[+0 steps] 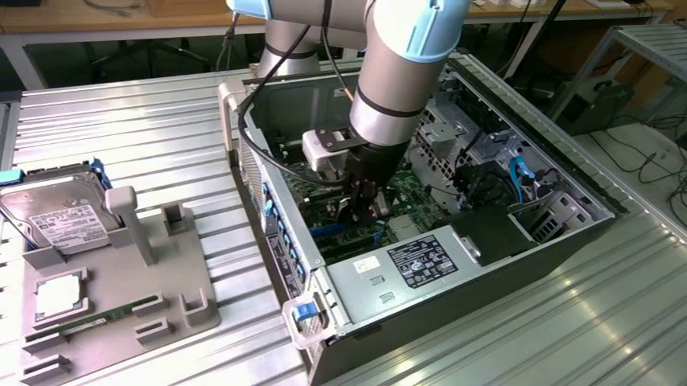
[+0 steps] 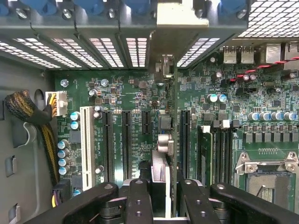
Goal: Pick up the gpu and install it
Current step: 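Insert the gpu into the slot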
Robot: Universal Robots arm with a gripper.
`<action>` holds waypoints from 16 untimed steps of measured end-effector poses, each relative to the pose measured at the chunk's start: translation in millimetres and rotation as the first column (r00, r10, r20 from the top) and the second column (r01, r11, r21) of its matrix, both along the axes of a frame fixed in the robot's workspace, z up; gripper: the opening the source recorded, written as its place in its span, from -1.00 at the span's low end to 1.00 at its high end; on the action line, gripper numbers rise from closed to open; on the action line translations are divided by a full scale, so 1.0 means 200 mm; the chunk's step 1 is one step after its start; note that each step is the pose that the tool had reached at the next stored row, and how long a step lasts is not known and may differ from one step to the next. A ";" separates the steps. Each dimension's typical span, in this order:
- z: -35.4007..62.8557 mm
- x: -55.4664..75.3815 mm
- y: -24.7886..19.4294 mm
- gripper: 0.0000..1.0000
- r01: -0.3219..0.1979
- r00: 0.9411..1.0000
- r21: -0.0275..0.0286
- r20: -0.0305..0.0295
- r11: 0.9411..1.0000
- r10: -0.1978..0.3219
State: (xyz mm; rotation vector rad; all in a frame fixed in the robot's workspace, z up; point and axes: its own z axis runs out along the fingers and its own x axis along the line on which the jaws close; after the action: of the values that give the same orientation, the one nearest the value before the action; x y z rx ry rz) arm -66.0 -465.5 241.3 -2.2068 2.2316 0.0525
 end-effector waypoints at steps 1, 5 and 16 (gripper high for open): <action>-0.002 -0.01 -0.001 -0.44 0.000 1.000 0.000 0.000 1.000 0.000; -0.015 -0.02 -0.001 -0.44 0.000 1.000 0.000 0.000 1.000 0.000; -0.043 -0.02 -0.001 -0.44 0.000 1.000 0.001 0.000 1.000 0.000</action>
State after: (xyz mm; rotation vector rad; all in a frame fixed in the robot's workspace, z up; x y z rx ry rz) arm -69.5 -465.8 232.7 -2.2067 2.2314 0.0534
